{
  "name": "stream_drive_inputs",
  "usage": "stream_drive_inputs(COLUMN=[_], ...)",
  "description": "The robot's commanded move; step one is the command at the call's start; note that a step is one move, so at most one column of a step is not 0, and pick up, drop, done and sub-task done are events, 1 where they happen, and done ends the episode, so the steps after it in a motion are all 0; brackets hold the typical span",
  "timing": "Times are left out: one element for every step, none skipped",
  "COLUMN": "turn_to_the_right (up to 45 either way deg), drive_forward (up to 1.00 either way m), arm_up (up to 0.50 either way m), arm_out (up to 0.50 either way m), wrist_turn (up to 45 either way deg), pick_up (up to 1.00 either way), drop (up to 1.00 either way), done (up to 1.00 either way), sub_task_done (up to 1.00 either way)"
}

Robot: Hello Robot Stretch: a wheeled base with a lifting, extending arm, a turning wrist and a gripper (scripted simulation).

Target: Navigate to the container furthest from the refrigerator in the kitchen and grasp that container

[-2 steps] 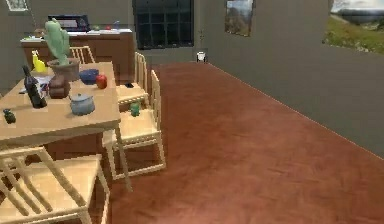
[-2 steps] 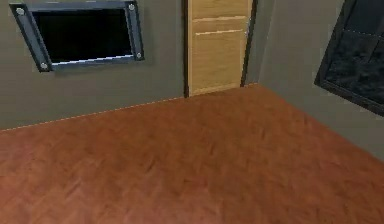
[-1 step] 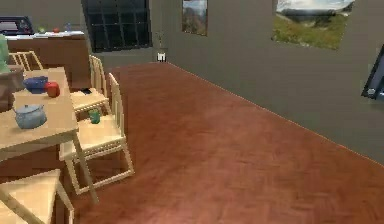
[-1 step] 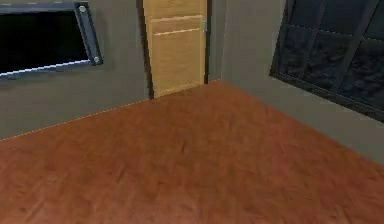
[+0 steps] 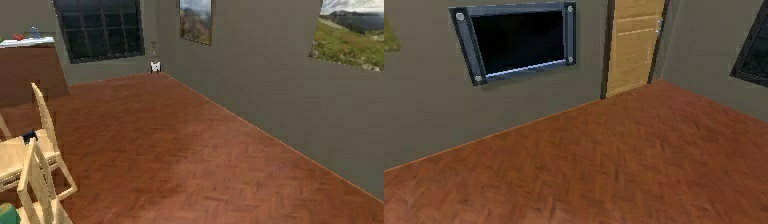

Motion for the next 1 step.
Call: stream_drive_inputs(turn_to_the_right=[3.0], drive_forward=[0.00], arm_up=[0.00], arm_out=[0.00], wrist_turn=[0.0], pick_up=[0.00], drop=[0.00], done=[0.00], sub_task_done=[0.00])
